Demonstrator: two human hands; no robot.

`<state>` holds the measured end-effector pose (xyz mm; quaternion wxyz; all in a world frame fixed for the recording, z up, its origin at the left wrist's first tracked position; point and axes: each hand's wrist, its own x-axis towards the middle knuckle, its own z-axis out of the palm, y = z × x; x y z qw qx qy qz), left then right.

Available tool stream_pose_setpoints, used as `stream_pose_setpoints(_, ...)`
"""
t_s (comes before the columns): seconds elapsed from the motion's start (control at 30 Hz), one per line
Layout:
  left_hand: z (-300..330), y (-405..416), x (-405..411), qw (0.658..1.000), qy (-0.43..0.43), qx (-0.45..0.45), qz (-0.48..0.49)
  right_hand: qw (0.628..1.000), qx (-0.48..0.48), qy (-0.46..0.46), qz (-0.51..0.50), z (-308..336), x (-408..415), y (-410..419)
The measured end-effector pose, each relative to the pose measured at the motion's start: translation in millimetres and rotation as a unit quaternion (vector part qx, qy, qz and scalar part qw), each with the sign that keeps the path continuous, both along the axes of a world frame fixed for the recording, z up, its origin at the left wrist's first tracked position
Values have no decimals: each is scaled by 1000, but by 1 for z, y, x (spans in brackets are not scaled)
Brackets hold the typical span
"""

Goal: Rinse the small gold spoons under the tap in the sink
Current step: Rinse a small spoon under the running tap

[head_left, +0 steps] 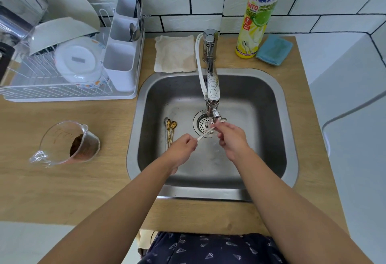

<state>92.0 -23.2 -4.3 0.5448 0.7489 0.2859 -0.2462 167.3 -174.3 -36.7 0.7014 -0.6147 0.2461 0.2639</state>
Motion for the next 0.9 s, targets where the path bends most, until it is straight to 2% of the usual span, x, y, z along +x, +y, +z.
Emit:
stream_pose_setpoints(0.07, -2, -1, 0, 1000, -8, 11, 1, 1000, 2, 1, -30, -3, 1, -2)
stream_pose_setpoints(0.2, -5, -2, 0, 999, -25, 44, -6, 990, -37, -31, 136, -3, -19, 6)
stream_pose_setpoints(0.23, -5, -2, 0, 998, -30, 52, -11, 990, -35, -30, 133, -1, -18, 6)
stream_pose_setpoints(0.33, -3, -3, 1, 997, -35, 61, -19, 1000, -24, -7, 19, 2, -4, 3)
stream_pose_setpoints(0.37, -3, -3, 0, 997, -35, 63, -20, 999, -32, -11, 8, 2, -2, 2)
stream_pose_setpoints(0.5, -3, -1, -1, 997, -42, 60, -22, 983, -59, -57, 167, 2, -18, 10)
stream_pose_setpoints(0.57, -2, -1, 0, 998, -37, 45, -21, 987, -64, -54, 138, 3, -14, 10)
stream_pose_setpoints(0.67, -1, -1, 0, 998, -28, 44, -24, 996, -81, -41, 5, 3, 2, 0)
stream_pose_setpoints(0.7, -1, -1, -1, 998, -27, 42, -22, 995, -89, -48, 21, 1, 3, -1)
stream_pose_setpoints(0.8, -1, -2, -2, 999, -28, 13, -13, 980, -84, -76, 166, 2, -13, 9)
stream_pose_setpoints(0.83, -1, -2, -2, 1000, -27, 7, -10, 979, -83, -77, 169, 2, -14, 11)
stream_pose_setpoints(0.9, 2, -2, 0, 1000, -19, -8, 4, 990, -82, -63, 92, 6, -4, 9)
